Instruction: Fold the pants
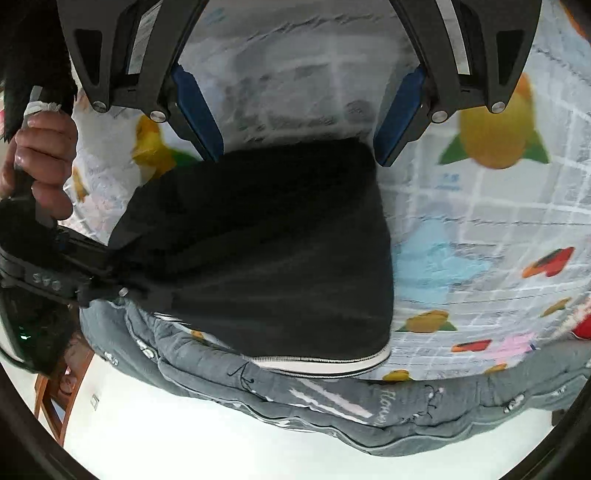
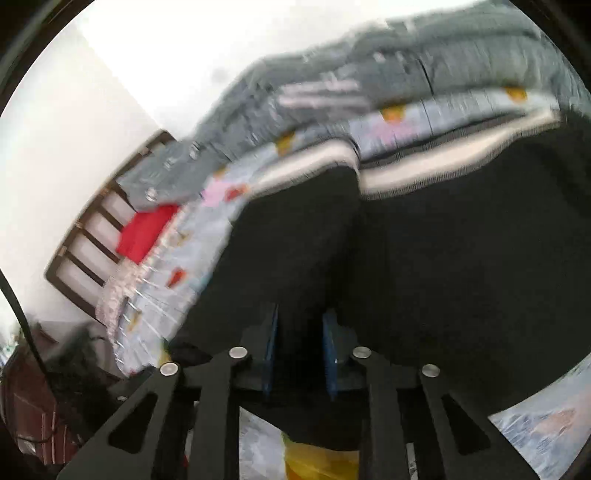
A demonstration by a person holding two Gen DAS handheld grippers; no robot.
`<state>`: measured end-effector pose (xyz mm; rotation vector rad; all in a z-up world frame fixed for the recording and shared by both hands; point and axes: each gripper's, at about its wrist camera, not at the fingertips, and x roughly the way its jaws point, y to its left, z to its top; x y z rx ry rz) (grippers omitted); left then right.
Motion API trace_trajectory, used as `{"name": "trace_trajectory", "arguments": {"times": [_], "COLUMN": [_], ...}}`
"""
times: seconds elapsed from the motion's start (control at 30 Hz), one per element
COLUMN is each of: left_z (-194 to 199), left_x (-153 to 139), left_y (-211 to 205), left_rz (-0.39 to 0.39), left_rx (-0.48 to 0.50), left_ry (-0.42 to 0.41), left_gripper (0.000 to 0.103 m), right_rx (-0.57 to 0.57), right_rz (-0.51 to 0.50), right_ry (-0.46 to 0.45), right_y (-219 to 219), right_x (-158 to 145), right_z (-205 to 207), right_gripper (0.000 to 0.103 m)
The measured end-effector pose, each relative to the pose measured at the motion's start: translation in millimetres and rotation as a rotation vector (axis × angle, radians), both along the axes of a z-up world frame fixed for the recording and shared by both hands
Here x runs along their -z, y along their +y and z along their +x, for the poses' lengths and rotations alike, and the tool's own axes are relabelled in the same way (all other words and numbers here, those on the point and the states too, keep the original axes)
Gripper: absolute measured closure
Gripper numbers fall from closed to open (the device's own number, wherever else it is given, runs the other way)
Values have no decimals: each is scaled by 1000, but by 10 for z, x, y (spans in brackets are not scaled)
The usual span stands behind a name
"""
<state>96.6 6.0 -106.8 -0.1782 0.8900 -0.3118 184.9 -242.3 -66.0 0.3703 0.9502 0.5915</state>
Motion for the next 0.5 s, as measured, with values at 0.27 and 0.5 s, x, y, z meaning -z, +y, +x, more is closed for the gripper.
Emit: {"name": "trace_trajectory", "arguments": {"times": [0.27,0.5], "left_z": [187,275], "left_x": [105,77], "left_y": [-550,-509], "left_rz": [197,212], "left_rx": [-45,-111], "left_ry": [-28,13], "left_gripper": [8,7], "right_rx": [22,69], "right_rz": [-32,-74], "right_ry": [-89,-200], "right_y": [-80,-491], "right_x": [-341,-643], "right_z": [58,128], "right_gripper": [85,85]}}
